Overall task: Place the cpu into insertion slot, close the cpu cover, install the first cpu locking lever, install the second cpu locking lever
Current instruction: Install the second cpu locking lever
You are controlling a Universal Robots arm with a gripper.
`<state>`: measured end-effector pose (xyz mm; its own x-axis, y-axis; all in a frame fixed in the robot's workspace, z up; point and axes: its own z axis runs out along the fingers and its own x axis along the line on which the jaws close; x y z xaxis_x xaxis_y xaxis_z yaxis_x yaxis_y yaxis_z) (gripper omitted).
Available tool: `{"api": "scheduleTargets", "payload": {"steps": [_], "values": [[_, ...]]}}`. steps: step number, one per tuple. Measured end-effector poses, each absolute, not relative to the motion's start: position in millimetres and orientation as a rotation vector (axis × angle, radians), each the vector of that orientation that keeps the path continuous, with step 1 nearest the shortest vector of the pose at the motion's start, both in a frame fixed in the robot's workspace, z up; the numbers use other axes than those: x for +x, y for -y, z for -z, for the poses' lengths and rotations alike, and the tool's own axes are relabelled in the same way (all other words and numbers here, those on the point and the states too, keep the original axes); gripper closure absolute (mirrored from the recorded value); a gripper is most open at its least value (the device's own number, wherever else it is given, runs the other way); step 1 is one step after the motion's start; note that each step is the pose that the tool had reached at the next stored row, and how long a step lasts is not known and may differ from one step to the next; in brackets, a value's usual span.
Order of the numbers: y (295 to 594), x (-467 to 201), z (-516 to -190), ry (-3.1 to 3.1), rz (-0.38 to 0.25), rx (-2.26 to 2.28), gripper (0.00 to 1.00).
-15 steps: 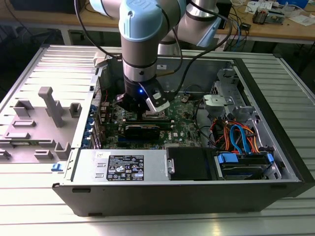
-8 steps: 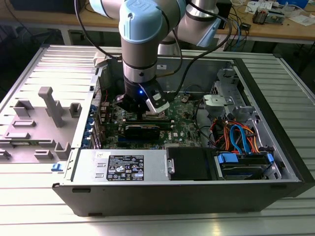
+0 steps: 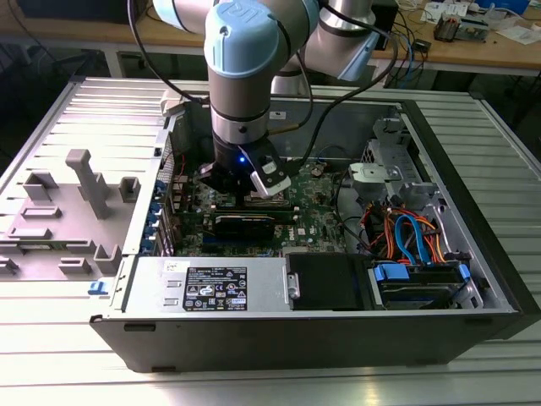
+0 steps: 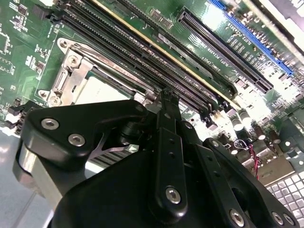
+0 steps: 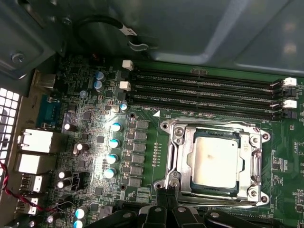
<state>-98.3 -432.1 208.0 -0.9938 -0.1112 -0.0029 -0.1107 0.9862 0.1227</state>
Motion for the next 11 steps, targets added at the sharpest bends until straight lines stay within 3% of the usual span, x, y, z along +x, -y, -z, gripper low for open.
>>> {"api": "scheduleTargets", "payload": {"steps": [11], "values": [[431.5, -98.3, -204.9, 3.126, 0.218, 0.175, 0.89]]}}
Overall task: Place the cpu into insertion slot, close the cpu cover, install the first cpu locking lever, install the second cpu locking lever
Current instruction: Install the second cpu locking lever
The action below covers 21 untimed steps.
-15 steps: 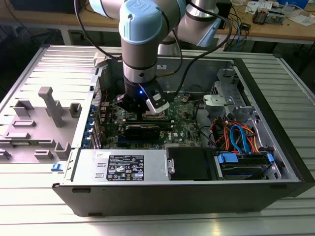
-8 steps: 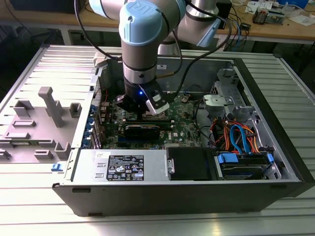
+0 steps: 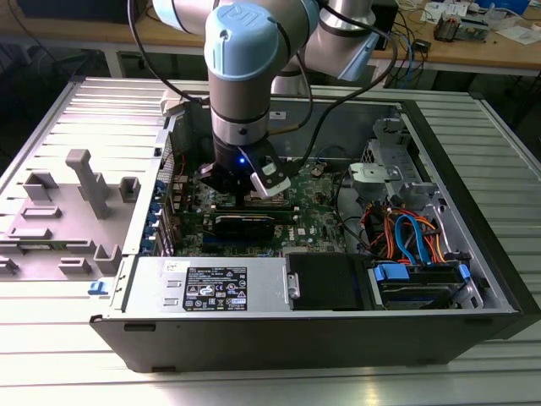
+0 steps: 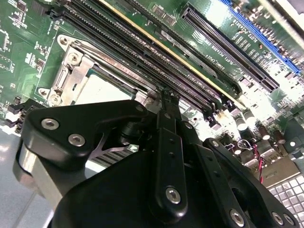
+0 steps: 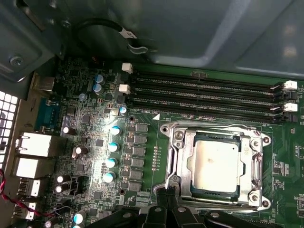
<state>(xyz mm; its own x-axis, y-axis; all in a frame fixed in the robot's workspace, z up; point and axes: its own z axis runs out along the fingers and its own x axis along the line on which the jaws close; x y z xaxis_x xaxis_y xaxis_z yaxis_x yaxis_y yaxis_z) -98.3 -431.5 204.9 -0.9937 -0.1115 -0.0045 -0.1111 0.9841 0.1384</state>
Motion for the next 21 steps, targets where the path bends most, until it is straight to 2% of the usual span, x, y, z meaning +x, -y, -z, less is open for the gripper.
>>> {"api": "scheduleTargets", "payload": {"steps": [9, 14, 21], "values": [[430.2, -98.3, -201.5, 3.126, 0.223, 0.175, 0.89], [430.1, -98.3, -202.5, 3.128, 0.146, 0.175, 0.89], [427.1, -98.3, -214.7, 3.128, 0.142, 0.175, 0.89]]}}
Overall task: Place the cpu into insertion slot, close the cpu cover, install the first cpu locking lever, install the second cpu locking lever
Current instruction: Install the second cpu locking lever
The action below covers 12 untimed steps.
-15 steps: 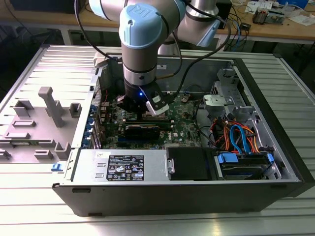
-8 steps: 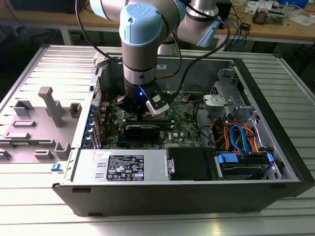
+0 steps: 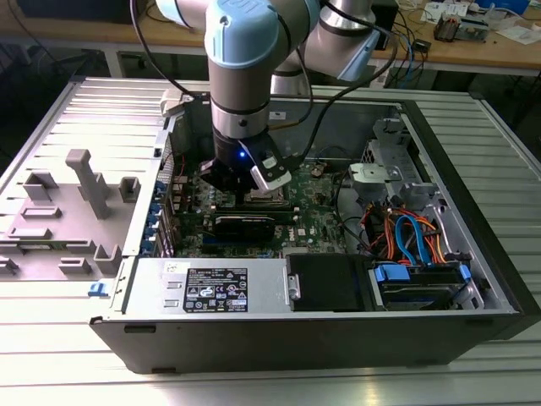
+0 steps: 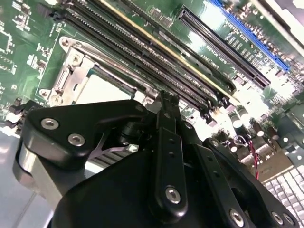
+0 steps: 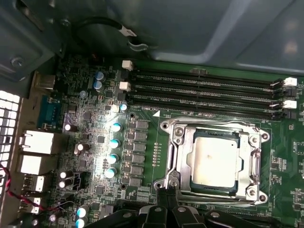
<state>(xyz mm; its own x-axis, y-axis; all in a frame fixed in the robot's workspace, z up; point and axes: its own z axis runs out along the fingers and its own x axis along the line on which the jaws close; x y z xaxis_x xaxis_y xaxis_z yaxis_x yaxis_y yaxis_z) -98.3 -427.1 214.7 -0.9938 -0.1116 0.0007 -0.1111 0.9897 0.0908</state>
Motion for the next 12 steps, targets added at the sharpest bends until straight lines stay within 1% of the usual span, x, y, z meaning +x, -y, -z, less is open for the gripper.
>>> {"api": "scheduleTargets", "payload": {"steps": [8, 12], "values": [[425.3, -98.3, -230.5, 3.128, 0.139, 0.175, 0.89], [425.1, -98.2, -233.3, 3.128, 0.138, 0.175, 0.89]]}}
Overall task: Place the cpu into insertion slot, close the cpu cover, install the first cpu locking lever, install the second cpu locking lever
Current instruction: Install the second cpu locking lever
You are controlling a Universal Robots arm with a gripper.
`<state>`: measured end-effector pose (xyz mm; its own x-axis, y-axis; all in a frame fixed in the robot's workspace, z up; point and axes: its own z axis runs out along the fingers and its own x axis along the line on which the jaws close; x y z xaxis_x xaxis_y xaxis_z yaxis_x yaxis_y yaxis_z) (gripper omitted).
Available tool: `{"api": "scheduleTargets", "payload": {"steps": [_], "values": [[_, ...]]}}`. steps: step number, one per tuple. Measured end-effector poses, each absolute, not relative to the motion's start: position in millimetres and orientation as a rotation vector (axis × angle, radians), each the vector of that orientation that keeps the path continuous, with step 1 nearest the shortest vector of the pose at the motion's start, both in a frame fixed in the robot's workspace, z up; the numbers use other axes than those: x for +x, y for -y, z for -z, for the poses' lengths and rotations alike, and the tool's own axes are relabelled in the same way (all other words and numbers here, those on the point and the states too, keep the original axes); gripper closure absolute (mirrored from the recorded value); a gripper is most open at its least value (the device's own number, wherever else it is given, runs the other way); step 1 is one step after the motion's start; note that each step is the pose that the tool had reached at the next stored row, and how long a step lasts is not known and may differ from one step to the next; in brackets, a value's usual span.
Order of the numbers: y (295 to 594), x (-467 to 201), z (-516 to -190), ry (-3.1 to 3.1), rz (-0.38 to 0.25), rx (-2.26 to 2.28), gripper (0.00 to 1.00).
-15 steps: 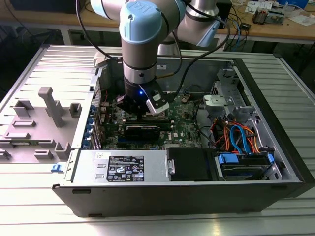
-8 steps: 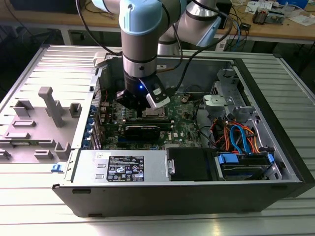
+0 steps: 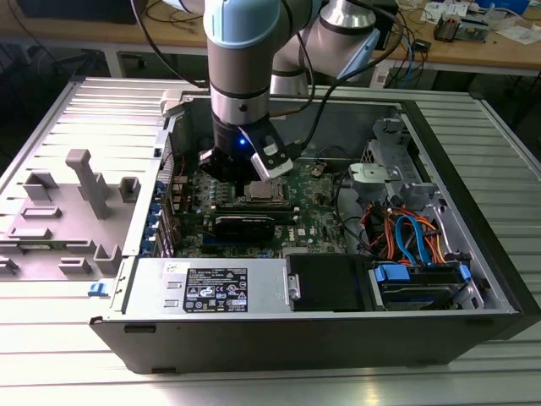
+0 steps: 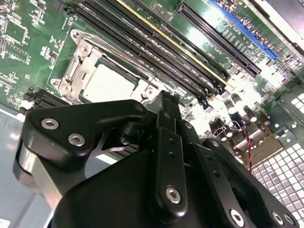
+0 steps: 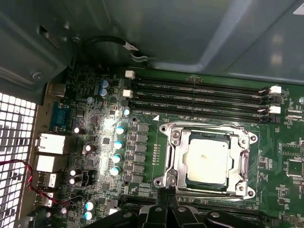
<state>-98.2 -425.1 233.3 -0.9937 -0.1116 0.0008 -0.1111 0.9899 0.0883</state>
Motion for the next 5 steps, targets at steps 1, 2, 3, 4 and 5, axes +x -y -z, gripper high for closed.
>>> {"api": "scheduleTargets", "payload": {"steps": [1, 2, 3, 4, 5], "values": [[425.2, -98.3, -233.3, 3.128, 0.138, 0.175, 0.89], [425.1, -98.3, -234.3, 3.128, 0.138, 0.175, 0.89], [425.0, -98.3, -235.3, 3.128, 0.138, 0.175, 0.89], [425.0, -98.3, -235.4, 3.128, 0.138, 0.175, 0.89], [425.0, -98.3, -235.4, 3.128, 0.138, 0.175, 0.89]]}}
